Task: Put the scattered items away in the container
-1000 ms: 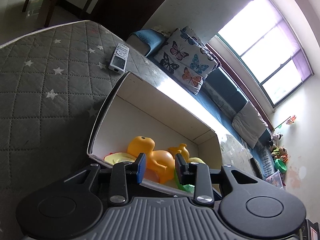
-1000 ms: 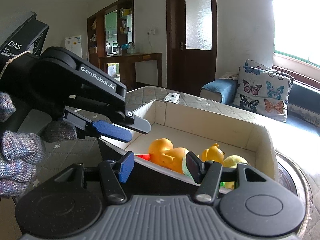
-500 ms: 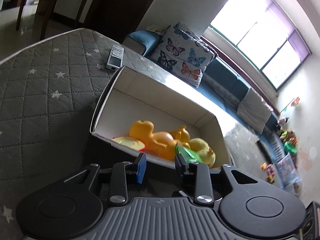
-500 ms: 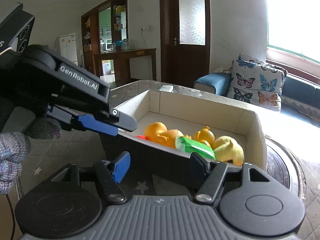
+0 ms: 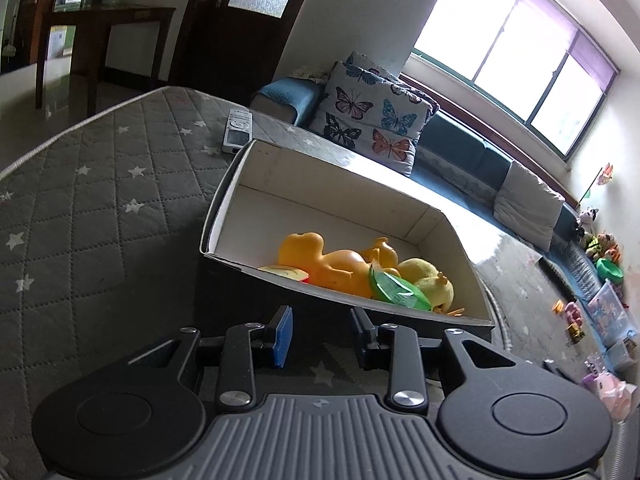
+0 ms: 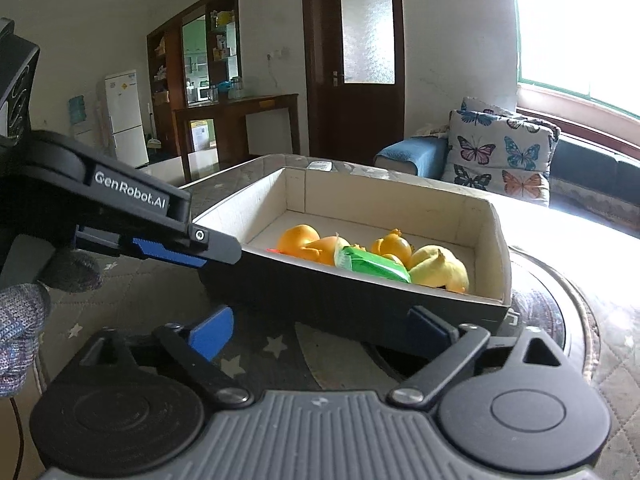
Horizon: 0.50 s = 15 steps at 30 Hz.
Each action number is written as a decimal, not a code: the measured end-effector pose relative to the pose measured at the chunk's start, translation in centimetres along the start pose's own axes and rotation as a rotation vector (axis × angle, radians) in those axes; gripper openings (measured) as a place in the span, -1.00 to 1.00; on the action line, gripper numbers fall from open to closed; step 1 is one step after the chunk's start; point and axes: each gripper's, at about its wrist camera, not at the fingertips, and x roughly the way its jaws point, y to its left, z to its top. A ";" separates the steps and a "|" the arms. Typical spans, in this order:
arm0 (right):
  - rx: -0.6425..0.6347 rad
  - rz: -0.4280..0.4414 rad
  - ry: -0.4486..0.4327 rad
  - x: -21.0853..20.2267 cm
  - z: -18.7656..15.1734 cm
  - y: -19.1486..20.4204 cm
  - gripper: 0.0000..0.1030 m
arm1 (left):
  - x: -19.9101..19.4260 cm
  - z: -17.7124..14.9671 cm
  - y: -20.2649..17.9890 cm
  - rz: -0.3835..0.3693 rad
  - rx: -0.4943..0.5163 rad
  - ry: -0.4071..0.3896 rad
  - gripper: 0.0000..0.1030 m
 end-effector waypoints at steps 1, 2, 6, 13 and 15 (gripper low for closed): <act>-0.004 -0.006 -0.001 0.0 0.0 0.1 0.97 | 0.0 -0.1 0.0 0.002 0.006 0.001 -0.35; -0.007 -0.012 -0.002 -0.1 0.0 0.1 0.99 | 0.0 -0.3 0.0 0.003 0.012 0.001 -0.35; 0.000 -0.019 -0.004 -0.2 -0.2 0.1 1.00 | -0.1 -0.8 -0.1 0.002 0.032 -0.003 -0.33; 0.016 -0.035 -0.001 -0.2 -0.4 -0.1 1.00 | -0.3 -1.5 -0.3 0.020 0.071 0.001 -0.32; 0.019 -0.041 0.005 -0.2 -0.4 -0.2 1.00 | -0.4 -1.7 -0.5 0.029 0.082 0.003 -0.32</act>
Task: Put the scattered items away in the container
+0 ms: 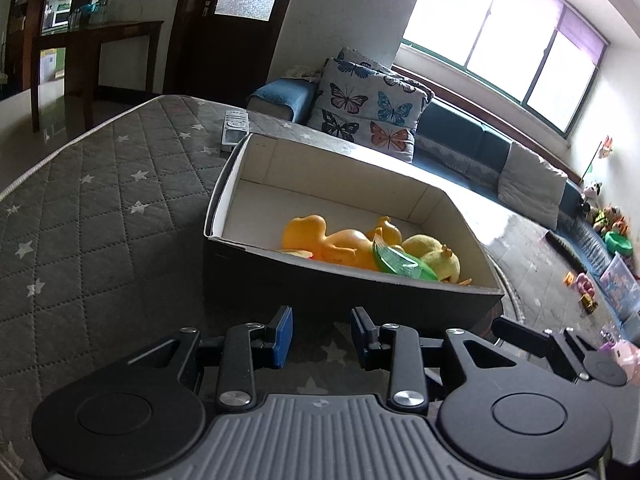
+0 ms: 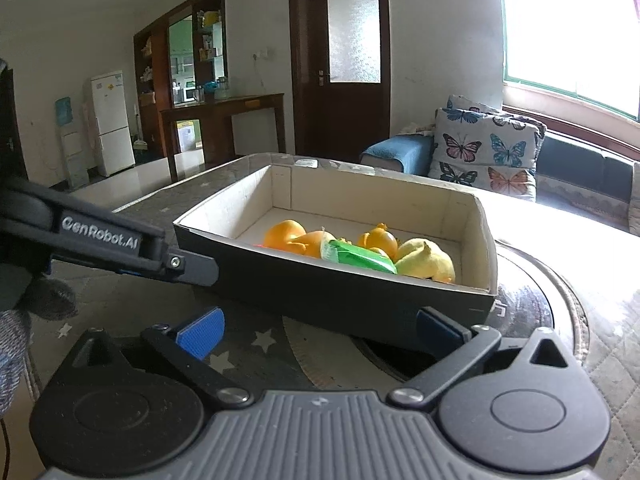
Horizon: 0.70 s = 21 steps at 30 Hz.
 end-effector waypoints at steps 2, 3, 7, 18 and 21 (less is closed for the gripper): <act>0.005 -0.005 0.001 -0.1 0.0 -0.1 1.00 | 0.0 -0.2 -0.2 0.014 0.013 0.000 -0.32; 0.010 -0.006 0.000 -0.1 0.0 -0.2 1.00 | -0.1 -0.3 -0.3 0.021 0.020 0.000 -0.33; 0.024 -0.010 0.005 -0.2 0.0 -0.4 1.00 | -0.1 -0.5 -0.4 0.030 0.029 0.001 -0.33; 0.044 -0.002 0.011 -0.2 -0.2 -0.3 1.00 | 0.1 -1.3 -1.1 0.037 0.038 0.011 -0.33; 0.051 0.002 0.017 -0.1 -0.4 -0.2 1.00 | 0.2 -1.5 -1.3 0.038 0.042 0.015 -0.33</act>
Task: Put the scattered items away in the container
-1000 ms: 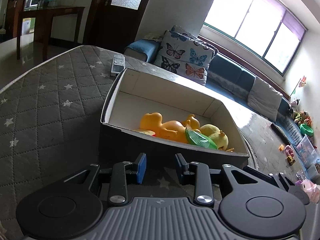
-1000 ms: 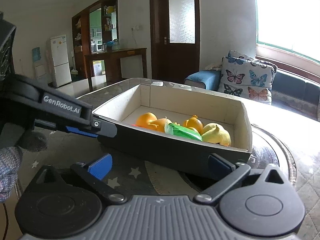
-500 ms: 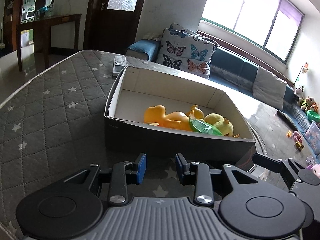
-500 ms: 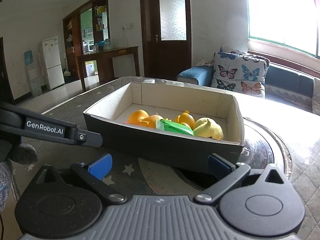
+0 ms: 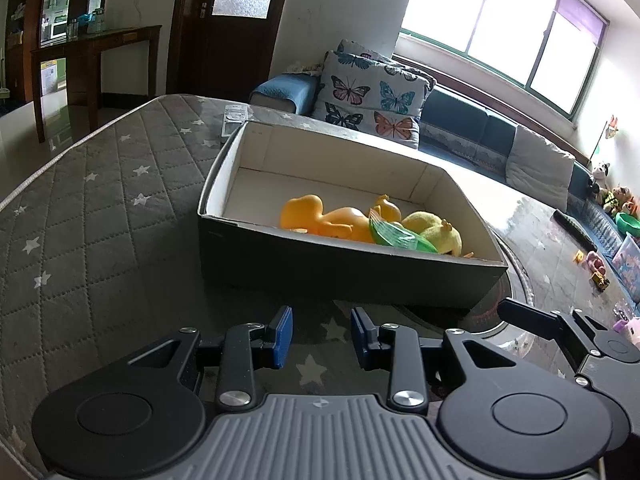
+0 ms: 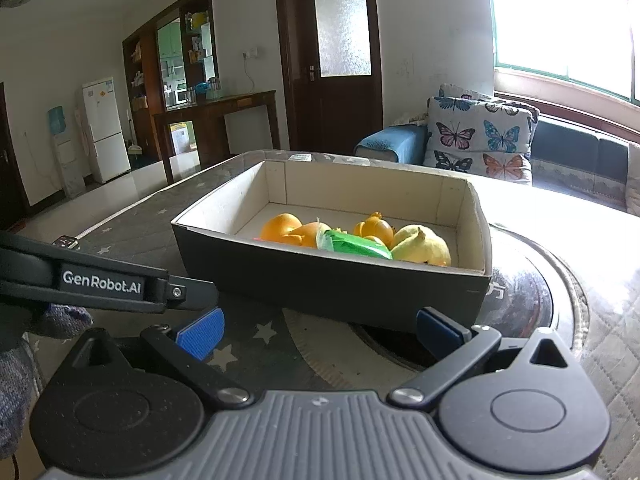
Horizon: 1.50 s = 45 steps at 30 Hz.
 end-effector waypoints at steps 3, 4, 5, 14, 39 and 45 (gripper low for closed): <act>-0.001 0.004 0.003 0.1 -0.1 0.2 1.00 | 0.0 -0.1 -0.2 0.001 0.004 0.000 -0.33; -0.001 0.005 0.004 0.1 -0.2 0.2 1.00 | 0.0 -0.2 -0.3 0.001 0.005 0.000 -0.33; -0.001 0.006 0.005 0.1 -0.2 0.3 1.00 | 0.0 -0.2 -0.3 0.001 0.005 0.000 -0.33; 0.003 0.011 0.010 0.1 -0.4 0.6 1.00 | 0.1 -0.3 -0.7 0.003 0.016 0.001 -0.34; 0.011 0.008 0.022 0.2 -0.5 0.8 1.00 | 0.0 -0.2 -2.2 0.068 0.082 -0.033 -0.34; 0.012 0.005 0.028 0.4 -0.5 0.6 1.00 | 0.3 -0.2 -2.4 0.077 0.095 -0.029 -0.34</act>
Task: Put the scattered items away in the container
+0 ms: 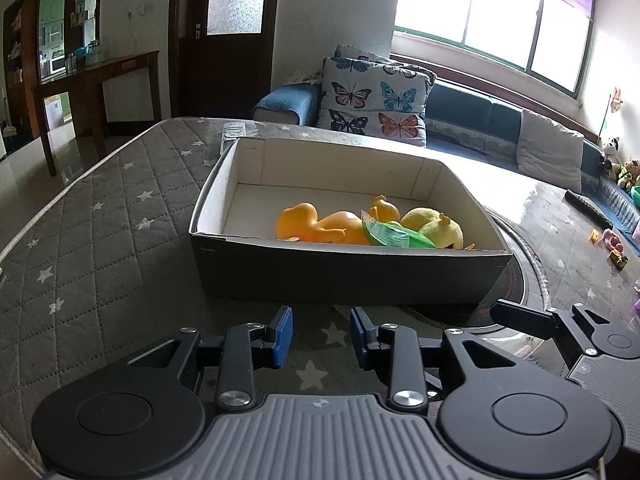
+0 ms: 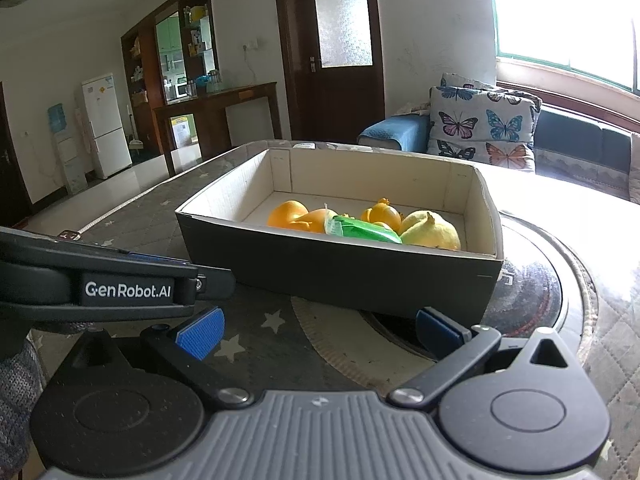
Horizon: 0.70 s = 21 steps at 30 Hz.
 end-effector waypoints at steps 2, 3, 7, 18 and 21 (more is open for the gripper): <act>0.001 -0.001 0.001 0.0 0.0 0.0 1.00 | 0.1 0.1 -0.1 0.001 0.003 0.000 -0.34; 0.001 -0.002 0.001 0.1 0.1 -0.1 1.00 | 0.1 0.1 -0.1 0.002 0.005 -0.001 -0.34; 0.004 -0.003 0.006 0.3 0.1 -0.2 1.00 | 0.4 0.3 -0.2 0.001 0.008 0.000 -0.34; 0.014 -0.007 0.013 1.1 0.7 -0.6 1.00 | 1.3 1.0 -0.3 0.005 0.014 0.007 -0.34; 0.016 -0.006 0.014 1.4 0.8 -0.7 1.00 | 1.6 1.2 -0.4 0.002 0.018 0.006 -0.34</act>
